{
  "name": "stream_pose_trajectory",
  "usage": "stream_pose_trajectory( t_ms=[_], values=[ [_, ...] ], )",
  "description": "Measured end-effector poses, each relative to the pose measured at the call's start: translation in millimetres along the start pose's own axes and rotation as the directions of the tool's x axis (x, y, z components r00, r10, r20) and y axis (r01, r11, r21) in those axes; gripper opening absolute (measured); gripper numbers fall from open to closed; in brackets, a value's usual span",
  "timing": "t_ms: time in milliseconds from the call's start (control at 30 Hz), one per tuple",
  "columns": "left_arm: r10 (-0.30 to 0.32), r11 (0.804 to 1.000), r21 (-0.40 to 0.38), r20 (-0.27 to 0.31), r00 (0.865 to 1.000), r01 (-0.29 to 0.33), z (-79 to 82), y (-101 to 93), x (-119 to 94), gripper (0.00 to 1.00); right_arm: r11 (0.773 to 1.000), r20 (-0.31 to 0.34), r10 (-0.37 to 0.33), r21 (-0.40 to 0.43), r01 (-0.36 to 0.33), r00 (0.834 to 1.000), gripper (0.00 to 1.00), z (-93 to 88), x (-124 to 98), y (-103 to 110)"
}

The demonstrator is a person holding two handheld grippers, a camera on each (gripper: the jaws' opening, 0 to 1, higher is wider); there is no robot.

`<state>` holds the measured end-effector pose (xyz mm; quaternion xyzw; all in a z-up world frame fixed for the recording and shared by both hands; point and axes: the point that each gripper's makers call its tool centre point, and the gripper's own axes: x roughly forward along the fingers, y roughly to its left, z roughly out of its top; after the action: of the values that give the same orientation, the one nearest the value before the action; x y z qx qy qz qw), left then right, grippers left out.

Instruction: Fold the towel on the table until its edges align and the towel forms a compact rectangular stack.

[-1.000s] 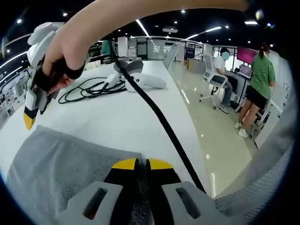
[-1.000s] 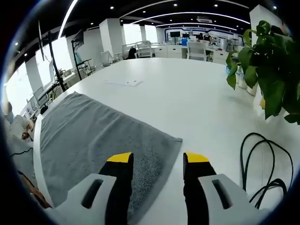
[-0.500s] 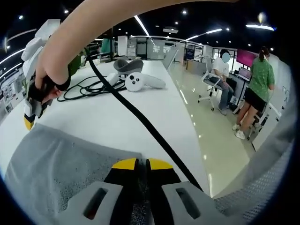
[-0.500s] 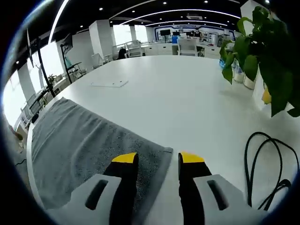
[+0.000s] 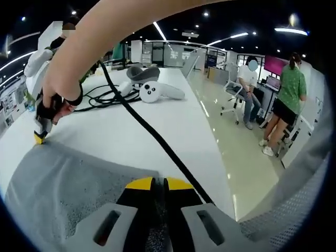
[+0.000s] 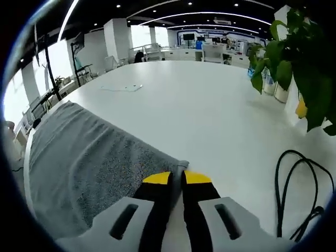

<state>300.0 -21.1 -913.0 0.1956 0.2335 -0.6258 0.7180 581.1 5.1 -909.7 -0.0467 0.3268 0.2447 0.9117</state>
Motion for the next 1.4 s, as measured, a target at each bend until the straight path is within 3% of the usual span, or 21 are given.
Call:
stream_pose_trajectory(
  t_ms=[167, 267, 367, 433, 567, 633, 700, 867, 967, 1067, 1400],
  values=[
    [-0.002, 1.000, 0.002, 0.002, 1.000, 0.002, 0.1, 0.0, 0, 0.07, 1.000, -0.004, -0.006, -0.027, 0.006, 1.000, 0.01, 1.0, 5, 1],
    [0.003, 1.000, 0.000, 0.004, 1.000, -0.003, 0.2, 0.1, 0, 0.07, 0.996, -0.039, -0.020, -0.093, 0.017, 0.999, 0.00, 2.0, 8, 0],
    [0.006, 1.000, -0.004, 0.006, 1.000, -0.006, 0.3, 0.1, 0, 0.07, 0.998, -0.038, -0.023, -0.055, 0.021, 0.999, 0.00, 2.0, 8, -2],
    [-0.005, 0.999, -0.039, 0.006, 1.000, 0.006, 0.7, 1.7, 0, 0.07, 0.998, -0.037, -0.017, 0.068, 0.019, 0.999, 0.00, 1.9, 8, -2],
    [-0.001, 1.000, -0.025, 0.005, 1.000, 0.001, 0.5, 0.2, 0, 0.07, 0.999, -0.037, 0.002, 0.038, -0.001, 0.999, 0.00, 4.7, 3, -4],
    [-0.003, 1.000, -0.028, 0.007, 1.000, 0.003, 0.5, 0.2, 0, 0.07, 0.999, -0.021, 0.006, 0.050, -0.005, 1.000, 0.00, 8.2, 0, -3],
    [-0.025, 0.999, 0.021, 0.015, 1.000, 0.024, 1.0, -0.6, 0, 0.07, 0.998, -0.007, 0.011, 0.055, -0.010, 1.000, 0.00, 11.1, -1, -4],
    [-0.054, 0.999, 0.004, -0.002, 0.999, 0.054, -1.2, -1.5, -8, 0.07, 0.997, 0.022, 0.047, 0.061, -0.048, 0.999, 0.00, 18.3, -7, 2],
    [-0.065, 0.998, 0.021, 0.019, 0.998, 0.064, 0.2, -5.2, -17, 0.07, 0.994, 0.044, 0.077, 0.071, -0.080, 0.996, 0.00, 23.0, -11, 4],
    [-0.050, 0.998, 0.039, 0.016, 0.999, 0.049, 1.5, -1.9, -24, 0.07, 0.992, 0.082, 0.093, 0.079, -0.099, 0.992, 0.00, 32.0, -19, 9],
    [0.007, 1.000, 0.011, 0.084, 0.996, -0.008, 23.7, 8.7, -48, 0.07, 0.989, 0.169, 0.118, 0.074, -0.132, 0.979, 0.00, 63.2, -47, 28]
  ],
)
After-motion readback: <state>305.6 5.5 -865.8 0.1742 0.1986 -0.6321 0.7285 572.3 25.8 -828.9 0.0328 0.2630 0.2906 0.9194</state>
